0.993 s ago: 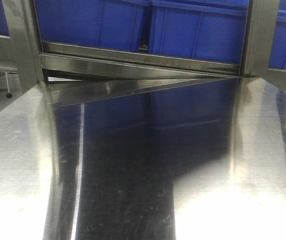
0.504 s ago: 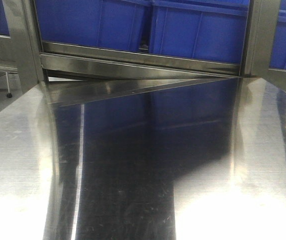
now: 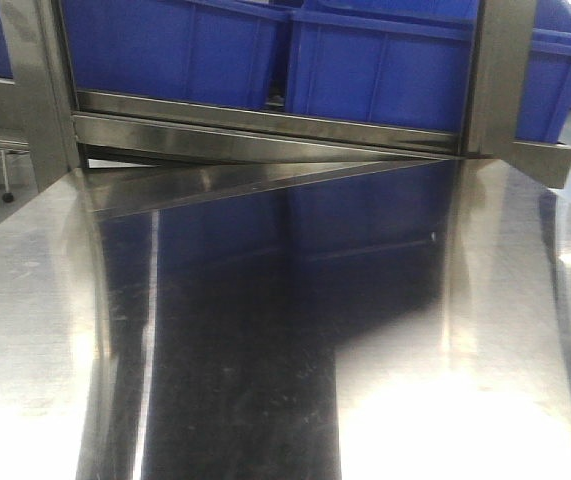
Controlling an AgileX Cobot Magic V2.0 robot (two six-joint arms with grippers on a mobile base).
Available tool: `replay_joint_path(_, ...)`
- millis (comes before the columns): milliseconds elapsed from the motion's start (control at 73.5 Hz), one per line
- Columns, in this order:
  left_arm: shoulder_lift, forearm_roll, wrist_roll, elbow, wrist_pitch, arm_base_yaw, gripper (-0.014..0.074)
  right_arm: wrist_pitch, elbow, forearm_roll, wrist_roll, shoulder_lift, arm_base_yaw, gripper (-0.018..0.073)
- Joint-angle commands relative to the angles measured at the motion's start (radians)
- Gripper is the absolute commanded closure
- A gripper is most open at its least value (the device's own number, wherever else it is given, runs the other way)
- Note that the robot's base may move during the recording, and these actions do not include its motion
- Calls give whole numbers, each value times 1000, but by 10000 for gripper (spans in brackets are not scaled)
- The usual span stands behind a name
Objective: Pick and sort blue part to right shelf
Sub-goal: 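Lift the blue part with the right gripper off the table, then drive the base to the rack of blue bins holding both parts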
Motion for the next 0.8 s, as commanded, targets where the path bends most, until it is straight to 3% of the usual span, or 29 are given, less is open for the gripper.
replay_joint_path(0,17,-3,-10,-30,-84,0,284,-89,-30,-10,-1,17,-2,343)
replay_joint_path(789,17,-5,-10,-30,-84,0,284,-89,-30,-10,-1,17,-2,343)
